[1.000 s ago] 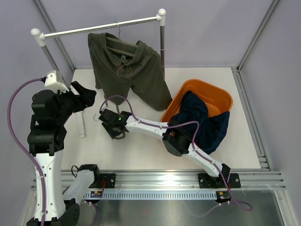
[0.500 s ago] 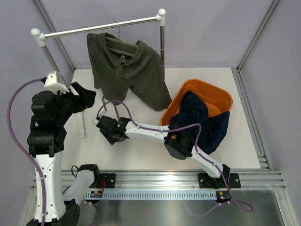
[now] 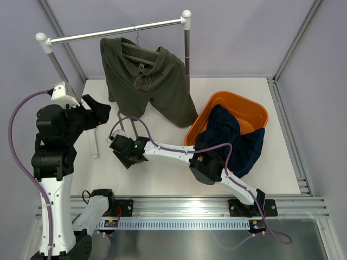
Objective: Remove the shorts from the hanger
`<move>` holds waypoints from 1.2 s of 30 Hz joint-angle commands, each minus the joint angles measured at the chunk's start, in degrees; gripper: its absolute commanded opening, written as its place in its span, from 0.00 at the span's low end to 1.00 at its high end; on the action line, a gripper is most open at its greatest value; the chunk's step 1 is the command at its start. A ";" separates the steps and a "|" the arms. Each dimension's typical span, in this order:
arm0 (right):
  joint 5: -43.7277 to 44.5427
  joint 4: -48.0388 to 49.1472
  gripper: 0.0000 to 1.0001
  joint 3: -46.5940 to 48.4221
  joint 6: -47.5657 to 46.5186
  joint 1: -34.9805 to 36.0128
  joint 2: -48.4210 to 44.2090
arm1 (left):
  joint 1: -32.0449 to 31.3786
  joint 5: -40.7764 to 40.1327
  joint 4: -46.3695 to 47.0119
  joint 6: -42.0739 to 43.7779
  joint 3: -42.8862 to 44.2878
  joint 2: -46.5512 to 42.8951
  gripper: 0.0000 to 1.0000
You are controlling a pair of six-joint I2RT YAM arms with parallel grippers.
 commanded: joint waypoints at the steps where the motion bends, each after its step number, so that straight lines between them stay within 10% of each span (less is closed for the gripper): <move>1: -2.00 0.79 0.59 2.62 0.04 -0.65 2.77 | 0.18 1.39 1.53 1.14 -0.24 -0.53 0.75; 9: -5.52 4.56 0.47 -6.84 2.15 -2.23 0.59 | 0.18 1.57 1.53 1.32 -1.20 -0.71 0.75; 15: -4.31 6.67 0.02 -17.73 4.69 -2.23 -5.11 | 0.18 1.83 2.32 0.53 -4.89 -2.11 0.73; 36: -0.08 11.86 0.00 -31.65 6.81 -2.23 -28.16 | -3.59 12.64 28.59 -19.93 -47.25 -4.67 0.69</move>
